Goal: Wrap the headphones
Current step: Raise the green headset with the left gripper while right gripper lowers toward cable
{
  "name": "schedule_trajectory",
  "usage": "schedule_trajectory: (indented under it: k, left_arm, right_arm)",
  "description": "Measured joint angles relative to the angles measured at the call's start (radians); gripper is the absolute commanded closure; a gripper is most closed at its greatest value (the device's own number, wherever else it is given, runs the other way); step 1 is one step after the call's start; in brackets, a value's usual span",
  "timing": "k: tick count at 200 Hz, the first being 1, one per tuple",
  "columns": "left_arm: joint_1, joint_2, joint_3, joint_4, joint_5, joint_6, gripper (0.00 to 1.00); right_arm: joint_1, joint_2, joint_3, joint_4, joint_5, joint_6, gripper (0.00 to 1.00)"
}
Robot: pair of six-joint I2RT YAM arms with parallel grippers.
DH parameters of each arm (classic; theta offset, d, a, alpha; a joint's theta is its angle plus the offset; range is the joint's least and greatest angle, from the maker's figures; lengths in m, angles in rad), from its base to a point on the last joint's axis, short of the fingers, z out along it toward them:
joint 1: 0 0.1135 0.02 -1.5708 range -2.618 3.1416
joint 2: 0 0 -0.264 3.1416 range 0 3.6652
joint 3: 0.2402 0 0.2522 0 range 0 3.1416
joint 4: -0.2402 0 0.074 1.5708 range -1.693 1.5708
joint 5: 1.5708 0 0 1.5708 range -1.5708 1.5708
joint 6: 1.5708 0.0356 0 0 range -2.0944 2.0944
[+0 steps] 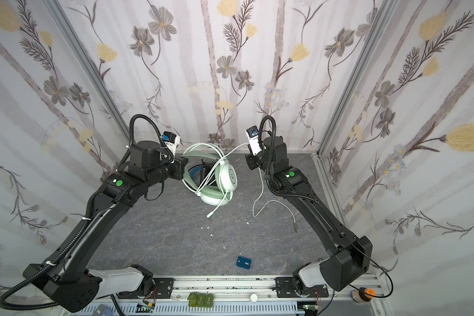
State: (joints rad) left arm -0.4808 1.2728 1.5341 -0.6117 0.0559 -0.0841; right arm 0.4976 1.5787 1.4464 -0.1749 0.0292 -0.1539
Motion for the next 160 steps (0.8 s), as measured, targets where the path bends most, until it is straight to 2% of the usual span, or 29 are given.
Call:
schedule_trajectory:
  k: [48,98,160]
  left_arm:
    - [0.000,0.012,0.119,0.018,0.077,-0.071,1.00]
    - [0.000,0.072,0.295,0.050,0.186,-0.127,1.00]
    - [-0.006,0.118,0.347,0.186,0.277,-0.258,1.00]
  right_arm:
    - [-0.005,-0.028,-0.109,0.110,-0.087,0.056,0.88]
    - [-0.006,-0.050,-0.140,0.229,-0.190,0.094,0.86]
    - [-0.005,-0.022,-0.143,0.308,-0.252,0.159,0.90]
